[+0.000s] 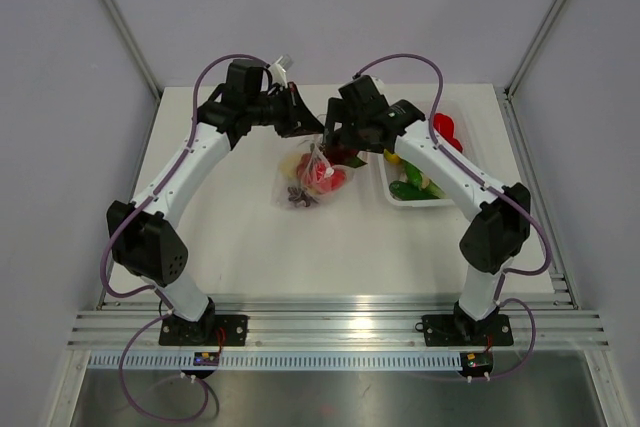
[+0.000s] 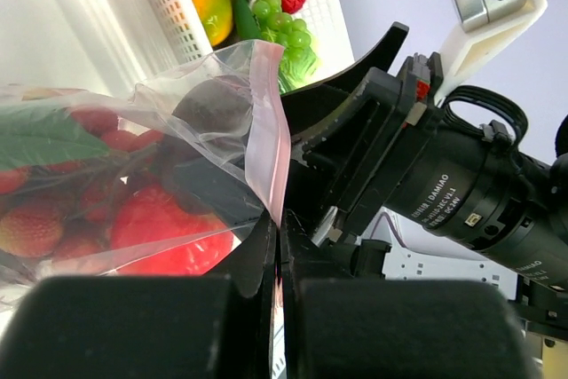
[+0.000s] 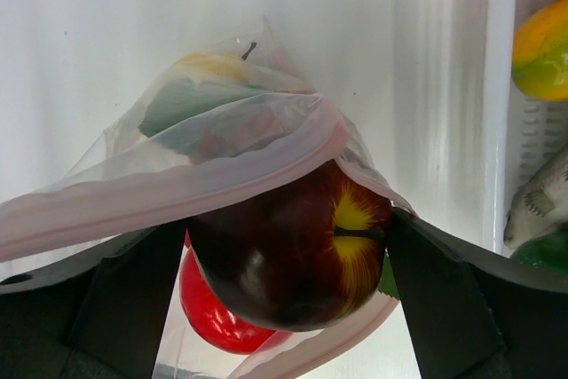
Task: Place the food in the zip-top bag and seal the zipper
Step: Place the fake fruit in the zipper food storage bag.
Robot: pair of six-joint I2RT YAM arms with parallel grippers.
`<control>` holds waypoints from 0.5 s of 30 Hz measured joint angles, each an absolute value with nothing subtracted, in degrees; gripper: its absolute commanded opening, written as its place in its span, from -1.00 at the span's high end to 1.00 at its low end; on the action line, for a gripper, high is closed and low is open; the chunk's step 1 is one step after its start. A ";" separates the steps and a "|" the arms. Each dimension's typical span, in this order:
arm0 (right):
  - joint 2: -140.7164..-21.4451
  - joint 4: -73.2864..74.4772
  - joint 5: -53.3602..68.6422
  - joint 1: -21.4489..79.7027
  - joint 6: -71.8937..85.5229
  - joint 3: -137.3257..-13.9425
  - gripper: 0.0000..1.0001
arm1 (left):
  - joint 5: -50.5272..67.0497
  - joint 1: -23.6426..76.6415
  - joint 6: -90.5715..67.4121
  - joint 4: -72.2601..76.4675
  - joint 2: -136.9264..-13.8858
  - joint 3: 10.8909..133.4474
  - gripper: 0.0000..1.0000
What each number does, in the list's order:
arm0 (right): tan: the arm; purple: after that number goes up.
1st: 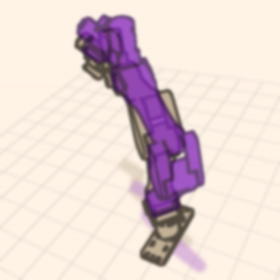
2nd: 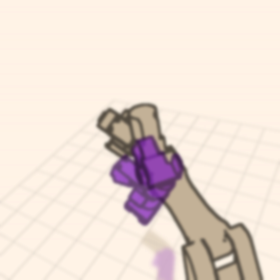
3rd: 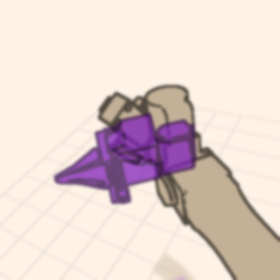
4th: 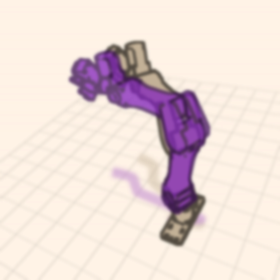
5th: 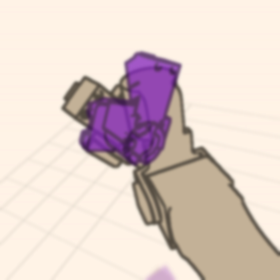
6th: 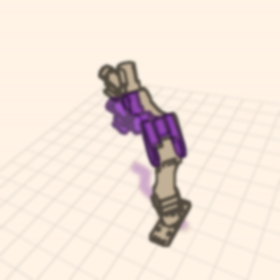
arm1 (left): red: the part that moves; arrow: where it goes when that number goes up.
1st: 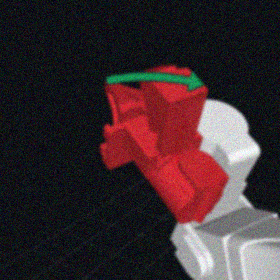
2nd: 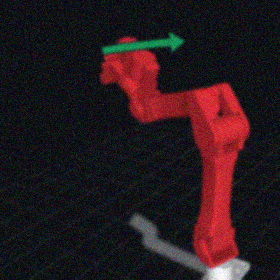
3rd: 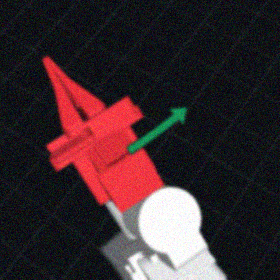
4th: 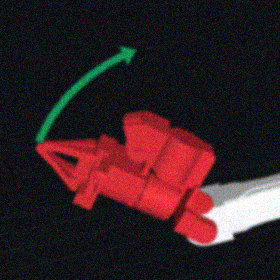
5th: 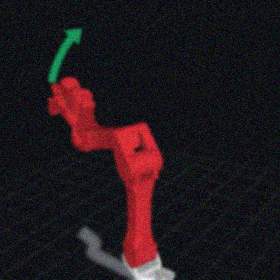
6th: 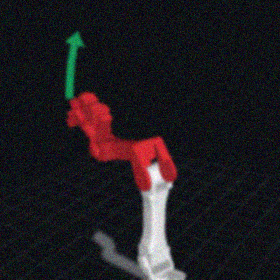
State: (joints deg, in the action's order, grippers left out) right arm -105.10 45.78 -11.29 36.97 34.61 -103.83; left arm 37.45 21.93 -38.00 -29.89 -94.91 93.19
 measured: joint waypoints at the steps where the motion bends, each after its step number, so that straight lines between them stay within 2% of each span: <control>1: -104.81 46.17 -11.27 36.97 34.28 -103.83 -0.99 | 37.67 22.00 -38.06 -29.87 -94.91 93.19 1.00; 15: -96.62 46.19 -13.34 36.97 32.97 -102.24 -0.99 | 39.81 22.26 -39.46 -29.54 -95.00 93.19 1.00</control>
